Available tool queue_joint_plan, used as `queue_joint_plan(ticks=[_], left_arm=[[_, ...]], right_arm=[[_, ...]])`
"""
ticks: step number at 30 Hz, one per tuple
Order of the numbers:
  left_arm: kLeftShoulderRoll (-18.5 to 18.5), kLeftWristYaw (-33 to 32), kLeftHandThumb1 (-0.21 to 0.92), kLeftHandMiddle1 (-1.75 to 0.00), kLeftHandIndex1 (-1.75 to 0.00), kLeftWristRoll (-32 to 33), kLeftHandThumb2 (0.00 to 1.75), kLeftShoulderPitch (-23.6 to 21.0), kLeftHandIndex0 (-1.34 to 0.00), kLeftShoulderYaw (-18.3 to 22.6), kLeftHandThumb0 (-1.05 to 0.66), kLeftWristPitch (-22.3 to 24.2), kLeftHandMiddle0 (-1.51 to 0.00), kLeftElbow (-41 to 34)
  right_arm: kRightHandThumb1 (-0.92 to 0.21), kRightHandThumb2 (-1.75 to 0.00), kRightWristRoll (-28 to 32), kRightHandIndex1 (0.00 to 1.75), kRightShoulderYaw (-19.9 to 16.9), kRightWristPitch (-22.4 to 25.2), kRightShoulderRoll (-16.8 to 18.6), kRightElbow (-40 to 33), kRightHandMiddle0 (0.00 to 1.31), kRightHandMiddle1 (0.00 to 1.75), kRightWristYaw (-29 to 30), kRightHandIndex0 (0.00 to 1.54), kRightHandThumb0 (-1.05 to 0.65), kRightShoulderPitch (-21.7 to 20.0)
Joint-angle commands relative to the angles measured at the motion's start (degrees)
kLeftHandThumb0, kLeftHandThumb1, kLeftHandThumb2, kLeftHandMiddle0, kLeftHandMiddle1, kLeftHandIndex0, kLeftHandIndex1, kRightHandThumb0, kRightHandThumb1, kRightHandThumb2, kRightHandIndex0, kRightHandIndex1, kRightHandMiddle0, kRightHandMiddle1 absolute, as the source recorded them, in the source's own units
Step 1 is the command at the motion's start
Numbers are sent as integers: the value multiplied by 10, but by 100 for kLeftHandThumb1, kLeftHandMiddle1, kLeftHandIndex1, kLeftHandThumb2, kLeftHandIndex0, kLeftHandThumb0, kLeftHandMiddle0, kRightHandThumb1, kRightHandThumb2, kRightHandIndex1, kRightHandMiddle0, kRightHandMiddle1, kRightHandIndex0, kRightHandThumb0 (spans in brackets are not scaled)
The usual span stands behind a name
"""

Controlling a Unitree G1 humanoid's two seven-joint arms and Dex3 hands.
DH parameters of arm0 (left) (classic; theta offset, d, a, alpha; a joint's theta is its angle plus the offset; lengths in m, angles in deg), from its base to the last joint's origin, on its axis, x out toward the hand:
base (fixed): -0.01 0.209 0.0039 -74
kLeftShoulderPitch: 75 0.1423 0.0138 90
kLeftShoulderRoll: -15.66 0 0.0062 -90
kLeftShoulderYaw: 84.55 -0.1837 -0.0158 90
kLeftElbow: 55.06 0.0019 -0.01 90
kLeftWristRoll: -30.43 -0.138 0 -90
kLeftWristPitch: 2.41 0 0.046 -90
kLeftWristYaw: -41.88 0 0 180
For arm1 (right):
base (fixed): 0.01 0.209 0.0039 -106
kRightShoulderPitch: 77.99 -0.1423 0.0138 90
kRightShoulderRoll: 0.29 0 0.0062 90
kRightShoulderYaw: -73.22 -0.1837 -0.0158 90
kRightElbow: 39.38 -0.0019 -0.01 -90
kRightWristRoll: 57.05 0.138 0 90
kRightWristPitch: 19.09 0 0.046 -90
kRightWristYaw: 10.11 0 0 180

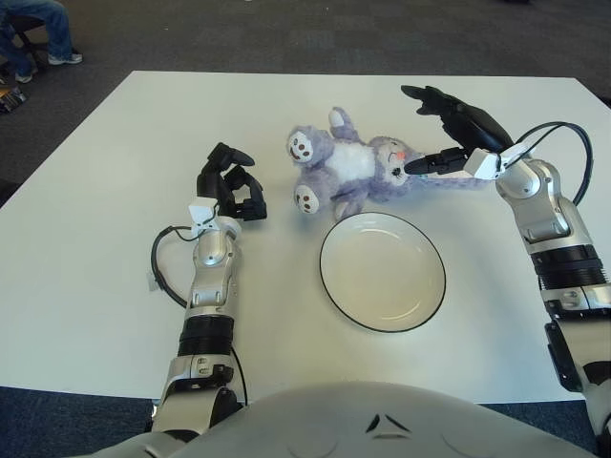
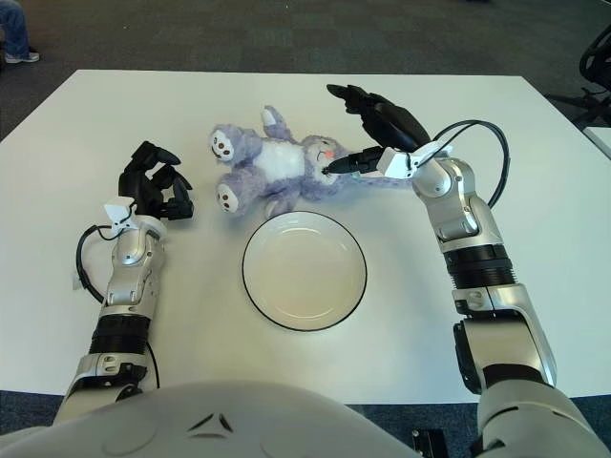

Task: Put the doll into the plate.

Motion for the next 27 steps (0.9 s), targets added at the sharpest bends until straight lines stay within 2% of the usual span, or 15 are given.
queue_joint_plan(ticks=[1,4,8,12,14,16,20,22,27], left_arm=[[-1,9,-10,-175,-155,8,172,18,-79,0,-1,-9,-93,24],[-3,12,-10,-175,-156,14,172,17,-78,1,-1,-10,-93,26],[-2,12,-10,-175,-157,13,173,17,-77,1,-1,-10,-93,28],[-1,12,-10,-175,-159,11,173,17,-76,1,-1,-8,-93,29],[-1,12,-10,-175,-160,10,174,16,-76,0,-1,-8,-93,29],[-1,11,-10,-175,-159,9,174,16,-77,0,-1,-7,-94,29],[0,9,-11,-175,-158,6,174,16,-77,0,-1,-5,-94,28],[0,8,-11,-175,-157,6,174,16,-78,0,-1,-5,-94,28],[-1,7,-10,-175,-155,6,173,17,-79,0,-1,-4,-93,27]], right_arm=[[-88,-11,7,165,0,-6,0,0,0,17,-4,30,-98,-15],[-88,-11,6,171,3,-16,-1,5,0,22,-4,44,-98,-17],[-89,-10,0,174,7,-27,-5,12,0,27,-6,50,-98,-19],[-91,-13,-19,174,18,-40,-18,21,0,24,-14,44,-101,-25],[-92,-19,-29,175,26,-42,-24,24,0,17,-20,22,-103,-29],[-92,-22,-34,156,32,-44,-28,27,0,13,-26,11,-104,-33],[-92,-26,-35,131,41,-55,-29,39,0,7,-34,3,-105,-41],[-92,-27,-35,104,46,-61,-28,46,0,6,-37,1,-105,-46],[-92,-26,-34,83,52,-66,-26,57,0,7,-43,0,-105,-53]])
